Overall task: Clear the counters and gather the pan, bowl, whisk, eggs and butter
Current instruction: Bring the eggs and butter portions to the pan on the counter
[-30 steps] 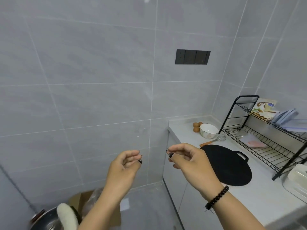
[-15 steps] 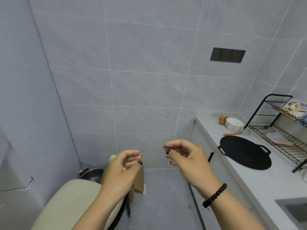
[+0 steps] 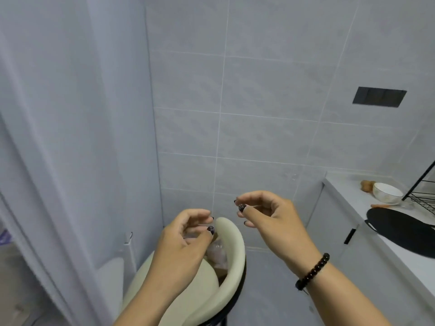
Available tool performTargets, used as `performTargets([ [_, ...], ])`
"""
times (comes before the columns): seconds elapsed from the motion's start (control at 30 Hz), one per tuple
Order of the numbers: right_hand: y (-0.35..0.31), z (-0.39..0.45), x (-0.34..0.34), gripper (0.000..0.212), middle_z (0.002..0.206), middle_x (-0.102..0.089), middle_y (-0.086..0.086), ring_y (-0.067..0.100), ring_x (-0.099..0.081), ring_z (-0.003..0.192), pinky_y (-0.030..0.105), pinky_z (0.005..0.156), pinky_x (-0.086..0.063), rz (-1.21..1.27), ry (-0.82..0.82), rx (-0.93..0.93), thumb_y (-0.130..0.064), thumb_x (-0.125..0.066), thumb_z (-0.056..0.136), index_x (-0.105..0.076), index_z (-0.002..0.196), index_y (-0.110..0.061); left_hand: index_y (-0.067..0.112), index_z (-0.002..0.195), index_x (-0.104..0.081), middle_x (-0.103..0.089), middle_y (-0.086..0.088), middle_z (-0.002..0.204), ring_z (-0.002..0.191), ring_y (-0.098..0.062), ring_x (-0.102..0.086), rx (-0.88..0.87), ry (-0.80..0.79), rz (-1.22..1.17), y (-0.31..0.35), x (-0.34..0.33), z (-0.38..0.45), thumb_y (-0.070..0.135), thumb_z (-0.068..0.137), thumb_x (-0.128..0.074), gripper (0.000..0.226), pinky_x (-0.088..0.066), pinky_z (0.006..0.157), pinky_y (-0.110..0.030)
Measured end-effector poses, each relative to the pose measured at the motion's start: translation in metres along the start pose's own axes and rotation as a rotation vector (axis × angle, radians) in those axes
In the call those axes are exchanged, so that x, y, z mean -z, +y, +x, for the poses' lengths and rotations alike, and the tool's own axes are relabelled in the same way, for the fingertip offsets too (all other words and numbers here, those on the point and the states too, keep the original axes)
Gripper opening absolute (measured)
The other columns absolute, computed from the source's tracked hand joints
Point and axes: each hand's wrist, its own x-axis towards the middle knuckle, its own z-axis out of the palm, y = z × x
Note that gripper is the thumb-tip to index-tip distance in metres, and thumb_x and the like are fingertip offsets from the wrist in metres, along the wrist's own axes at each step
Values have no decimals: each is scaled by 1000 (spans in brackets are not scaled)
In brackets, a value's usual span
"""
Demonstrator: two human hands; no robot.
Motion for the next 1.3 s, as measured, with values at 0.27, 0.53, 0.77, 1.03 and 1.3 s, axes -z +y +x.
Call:
performTargets([
  [0.27, -59, -50, -101, 18, 89, -74, -3, 19, -70, 88, 32, 78, -58, 137, 215, 122, -3, -61, 84, -73, 87, -17, 38, 98, -65, -68, 21, 102, 95, 2, -63, -121, -421, 165, -1, 91, -38, 18, 80, -66, 27, -49, 76, -13],
  [0.53, -92, -102, -158, 20, 93, -73, -9, 14, -69, 90, 46, 84, -55, 28, 336, 81, -8, -63, 85, -73, 88, -25, 47, 94, -65, -70, 20, 99, 89, -2, -65, -206, -510, 101, 14, 178, -42, 5, 84, -65, 43, -48, 75, -12],
  [0.77, -109, -118, -182, 22, 94, -73, -9, 13, -68, 92, 42, 83, -57, -12, 300, 69, -8, -61, 84, -73, 90, -26, 47, 94, -66, -72, 15, 98, 84, -3, -65, -165, -413, 52, 5, 229, -42, 0, 85, -65, 49, -50, 77, -20],
  [1.03, -114, -142, -232, 24, 85, -74, -3, 23, -70, 85, 43, 77, -59, -4, 355, -31, -5, -61, 85, -74, 85, -25, 35, 94, -70, -73, 12, 99, 88, -9, -66, -129, -396, -10, -13, 294, -37, 2, 84, -67, 35, -48, 80, -26],
  [1.3, -172, -130, -278, 22, 84, -74, 1, 20, -70, 83, 49, 82, -56, -150, 564, 108, -5, -63, 83, -74, 86, -24, 15, 101, -65, -77, 0, 90, 79, -18, -73, -136, -672, -195, -1, 343, 13, -4, 88, -61, 23, -55, 78, -26],
])
